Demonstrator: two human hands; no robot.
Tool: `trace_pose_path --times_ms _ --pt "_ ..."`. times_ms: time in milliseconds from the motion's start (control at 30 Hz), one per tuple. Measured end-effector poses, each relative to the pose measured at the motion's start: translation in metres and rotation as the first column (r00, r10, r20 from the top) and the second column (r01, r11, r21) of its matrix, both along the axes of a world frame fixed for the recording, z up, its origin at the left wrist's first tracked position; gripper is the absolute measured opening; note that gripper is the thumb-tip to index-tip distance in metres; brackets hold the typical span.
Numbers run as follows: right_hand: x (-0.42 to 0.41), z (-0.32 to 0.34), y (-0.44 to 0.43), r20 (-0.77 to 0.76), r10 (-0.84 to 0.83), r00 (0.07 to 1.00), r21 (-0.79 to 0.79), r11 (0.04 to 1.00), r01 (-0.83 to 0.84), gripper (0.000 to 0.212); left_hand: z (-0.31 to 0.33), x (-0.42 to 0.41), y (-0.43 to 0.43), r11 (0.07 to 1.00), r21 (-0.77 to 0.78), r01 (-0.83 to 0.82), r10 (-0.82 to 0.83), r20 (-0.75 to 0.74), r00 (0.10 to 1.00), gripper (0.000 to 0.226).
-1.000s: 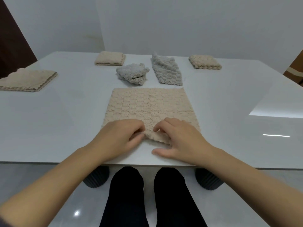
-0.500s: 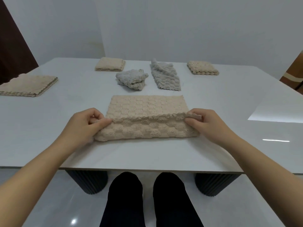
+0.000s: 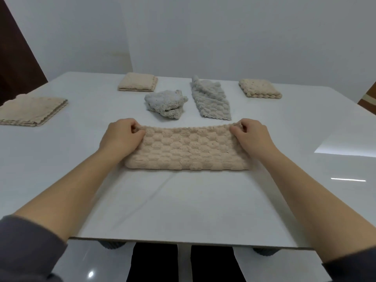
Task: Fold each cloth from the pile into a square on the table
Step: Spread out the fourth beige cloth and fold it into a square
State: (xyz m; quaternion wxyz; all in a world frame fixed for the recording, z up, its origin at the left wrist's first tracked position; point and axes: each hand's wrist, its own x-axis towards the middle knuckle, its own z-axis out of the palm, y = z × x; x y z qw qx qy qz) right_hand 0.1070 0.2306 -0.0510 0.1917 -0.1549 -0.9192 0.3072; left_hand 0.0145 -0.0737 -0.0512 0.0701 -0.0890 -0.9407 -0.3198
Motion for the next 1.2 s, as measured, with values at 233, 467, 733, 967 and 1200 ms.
trace_pose_path --times_ms 233,467,733,967,1200 --pt "-0.025 -0.019 0.016 0.145 0.106 0.984 0.312 0.939 -0.147 0.019 -0.022 -0.025 0.005 0.967 -0.216 0.132 -0.154 -0.089 0.984 0.036" --pt "-0.023 -0.015 0.015 0.107 0.238 0.965 0.248 0.934 -0.258 0.016 -0.023 -0.026 0.003 0.973 -0.072 0.221 -0.226 -0.066 0.972 0.015" --pt "-0.014 -0.011 0.020 0.099 0.308 0.946 0.005 0.951 -0.310 0.014 -0.021 -0.022 -0.004 0.943 -0.019 0.333 -0.333 -0.099 0.938 0.025" --pt "-0.012 -0.006 0.026 0.118 0.402 0.908 -0.074 0.915 -0.396 0.024 -0.017 -0.021 -0.007 0.968 -0.005 0.250 -0.249 -0.094 0.964 0.012" --pt "-0.011 -0.012 0.028 0.046 0.277 0.960 -0.074 0.959 -0.273 0.021 -0.015 -0.019 -0.007 0.974 0.158 0.159 -0.140 -0.127 0.982 0.012"
